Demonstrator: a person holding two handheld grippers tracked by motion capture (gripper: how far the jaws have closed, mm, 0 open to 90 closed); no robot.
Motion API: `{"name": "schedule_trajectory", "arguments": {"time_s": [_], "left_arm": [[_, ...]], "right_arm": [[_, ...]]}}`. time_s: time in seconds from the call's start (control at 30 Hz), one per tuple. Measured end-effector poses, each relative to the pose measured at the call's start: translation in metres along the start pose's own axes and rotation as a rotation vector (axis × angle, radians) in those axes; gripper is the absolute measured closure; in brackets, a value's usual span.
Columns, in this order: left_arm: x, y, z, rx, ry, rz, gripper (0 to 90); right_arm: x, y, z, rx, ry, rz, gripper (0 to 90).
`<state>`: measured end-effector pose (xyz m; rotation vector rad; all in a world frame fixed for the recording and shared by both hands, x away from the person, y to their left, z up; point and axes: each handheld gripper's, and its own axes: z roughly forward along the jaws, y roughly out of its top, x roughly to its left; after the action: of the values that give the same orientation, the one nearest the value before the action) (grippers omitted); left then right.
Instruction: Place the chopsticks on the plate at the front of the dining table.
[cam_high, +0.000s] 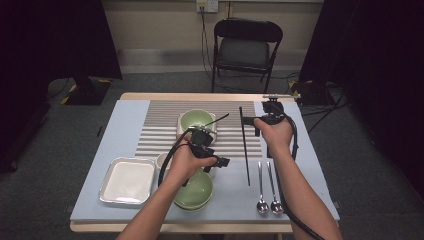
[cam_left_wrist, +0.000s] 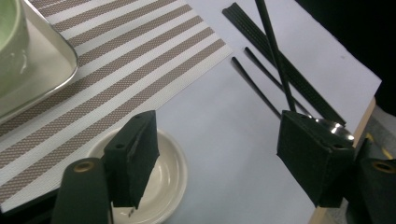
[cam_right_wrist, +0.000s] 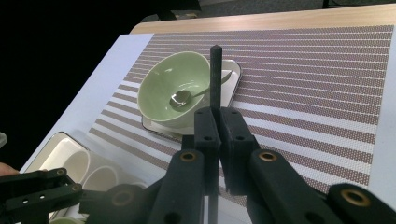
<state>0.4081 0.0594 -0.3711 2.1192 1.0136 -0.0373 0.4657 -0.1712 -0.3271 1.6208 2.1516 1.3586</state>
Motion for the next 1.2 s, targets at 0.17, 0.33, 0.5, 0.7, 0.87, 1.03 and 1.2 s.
{"name": "schedule_trajectory", "arguments": {"time_s": [0.17,0.33,0.5,0.7,0.87,1.03,1.2], "left_arm": [[-0.005,0.004,0.005,-0.021,-0.025,-0.019,32.2],[-0.009,0.008,0.011,-0.041,-0.038,-0.034,32.8],[-0.011,0.009,0.013,-0.051,-0.04,-0.033,34.3],[-0.012,0.011,0.016,-0.071,-0.033,-0.034,34.5],[-0.013,0.012,0.019,-0.086,-0.04,-0.044,35.4],[-0.013,0.012,0.024,-0.084,-0.061,-0.066,38.2],[-0.011,0.013,0.026,-0.096,-0.056,-0.095,43.6]], "right_arm": [[0.001,0.0,0.001,0.001,0.0,0.003,86.6],[0.003,0.0,0.003,0.005,0.003,0.002,86.6],[0.008,0.0,0.005,0.007,0.013,-0.003,86.6],[0.015,0.002,0.007,0.006,0.02,-0.011,86.6],[0.017,0.003,0.008,0.008,0.025,-0.015,86.6],[0.021,0.003,0.011,0.011,0.031,-0.017,86.6],[0.022,0.002,0.012,0.013,0.035,-0.016,86.6]]}}
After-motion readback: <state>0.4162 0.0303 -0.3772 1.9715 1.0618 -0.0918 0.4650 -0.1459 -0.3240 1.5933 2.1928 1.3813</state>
